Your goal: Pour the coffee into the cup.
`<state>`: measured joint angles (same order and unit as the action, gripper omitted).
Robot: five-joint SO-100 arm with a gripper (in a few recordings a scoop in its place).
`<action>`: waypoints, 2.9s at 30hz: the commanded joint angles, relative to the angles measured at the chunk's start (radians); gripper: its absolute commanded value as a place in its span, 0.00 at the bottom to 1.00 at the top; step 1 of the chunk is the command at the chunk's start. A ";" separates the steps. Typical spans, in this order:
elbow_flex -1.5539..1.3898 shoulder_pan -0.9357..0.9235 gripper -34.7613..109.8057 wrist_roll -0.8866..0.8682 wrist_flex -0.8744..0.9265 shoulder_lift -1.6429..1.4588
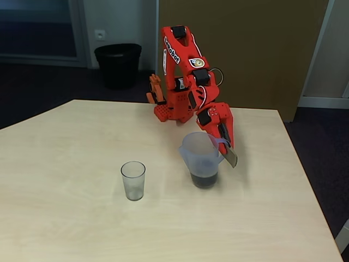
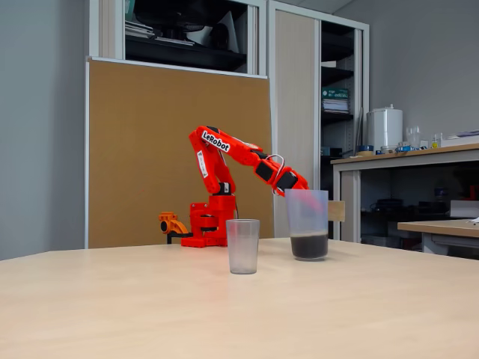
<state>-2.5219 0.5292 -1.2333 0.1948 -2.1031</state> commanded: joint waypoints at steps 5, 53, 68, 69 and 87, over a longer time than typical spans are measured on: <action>0.118 -0.005 0.24 -0.003 0.084 -0.071; 0.371 -0.253 0.24 -0.546 -0.138 0.164; 0.345 -0.301 0.24 -0.750 -0.221 0.192; 0.345 -0.301 0.24 -0.762 -0.230 0.196; 0.345 -0.327 0.24 -0.848 -0.337 0.239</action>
<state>-2.1936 0.2010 -2.0571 -0.0905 -1.8438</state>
